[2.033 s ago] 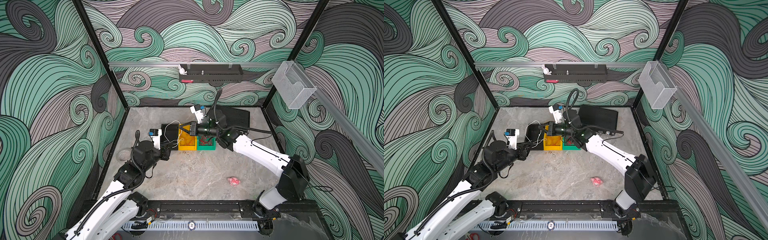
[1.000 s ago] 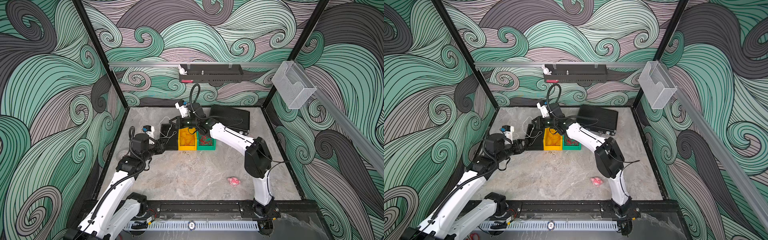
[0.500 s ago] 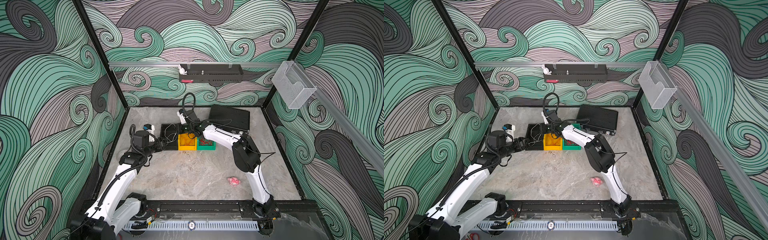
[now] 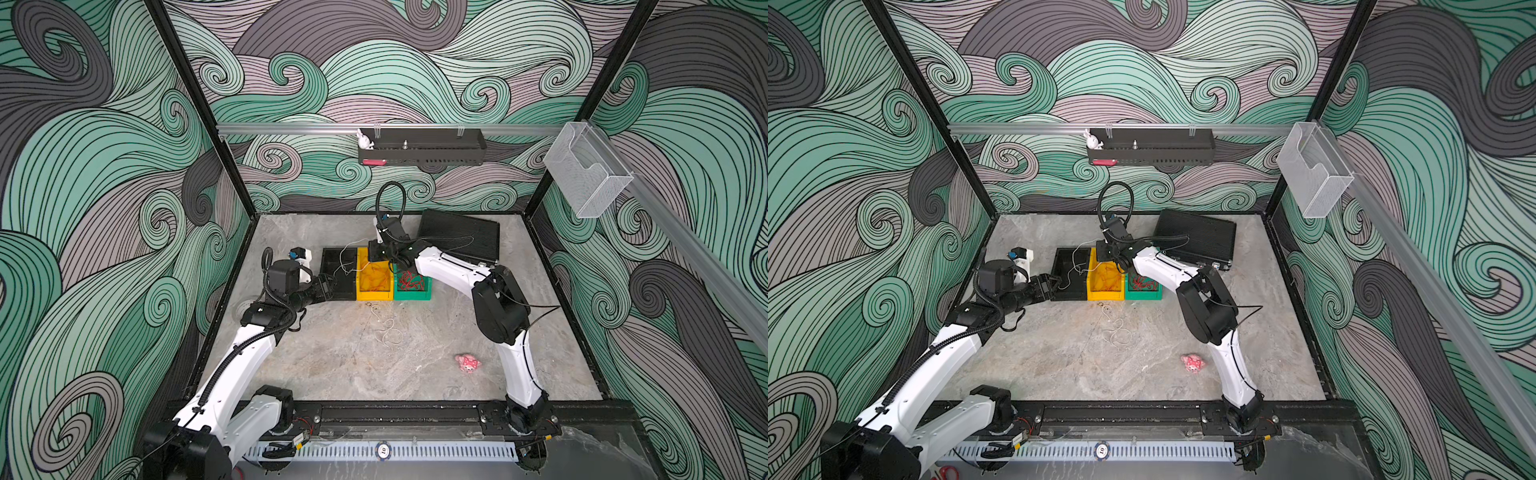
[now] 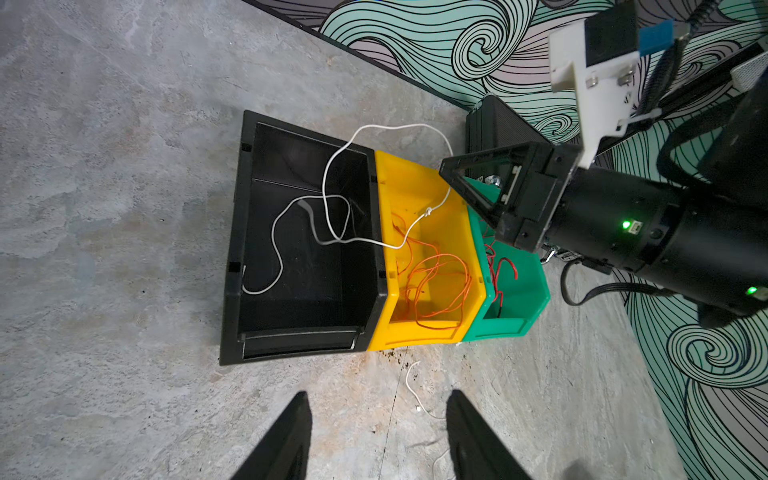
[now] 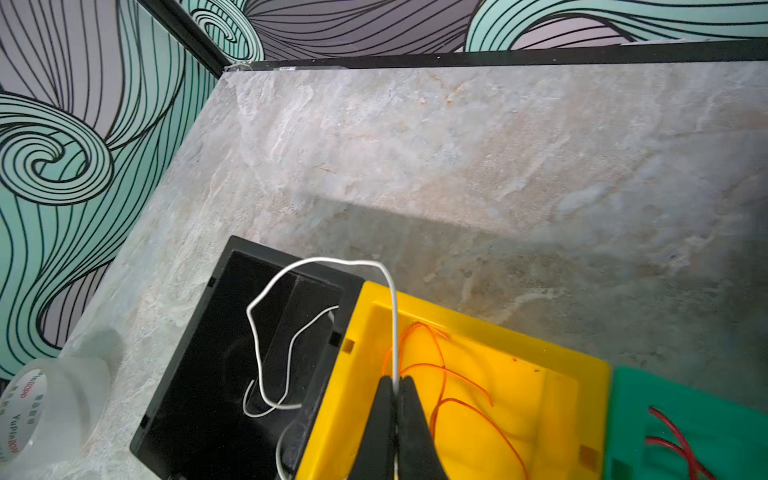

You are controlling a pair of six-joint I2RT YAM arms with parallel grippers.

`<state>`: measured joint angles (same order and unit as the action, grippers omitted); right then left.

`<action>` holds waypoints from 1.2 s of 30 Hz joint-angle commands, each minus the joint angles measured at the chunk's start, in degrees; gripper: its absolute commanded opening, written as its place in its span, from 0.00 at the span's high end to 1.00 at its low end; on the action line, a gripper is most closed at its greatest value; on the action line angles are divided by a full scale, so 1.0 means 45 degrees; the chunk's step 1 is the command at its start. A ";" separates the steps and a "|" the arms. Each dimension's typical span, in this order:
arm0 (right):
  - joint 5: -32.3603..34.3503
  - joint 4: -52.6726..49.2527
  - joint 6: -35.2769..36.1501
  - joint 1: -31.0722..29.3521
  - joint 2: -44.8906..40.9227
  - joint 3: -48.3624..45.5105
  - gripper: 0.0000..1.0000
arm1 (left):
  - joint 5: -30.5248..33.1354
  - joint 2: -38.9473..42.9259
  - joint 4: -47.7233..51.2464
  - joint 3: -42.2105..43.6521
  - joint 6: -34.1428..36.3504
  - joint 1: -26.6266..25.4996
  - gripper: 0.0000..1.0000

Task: Untangle the cables
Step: 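Lower the white cable into the black bin with the right gripper, then open the right gripper and lift it away from the black bin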

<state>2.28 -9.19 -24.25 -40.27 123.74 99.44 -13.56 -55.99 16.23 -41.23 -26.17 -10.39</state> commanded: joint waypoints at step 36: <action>-0.1186 -0.1988 -0.0355 -0.1422 0.2677 0.3509 0.67 | -0.0384 0.0886 0.0202 0.0511 -0.0080 0.0452 0.45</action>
<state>-3.81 -14.83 -26.81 -46.92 136.64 114.59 -14.52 -52.90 16.73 -38.85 -26.17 -9.02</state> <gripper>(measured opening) 0.321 0.551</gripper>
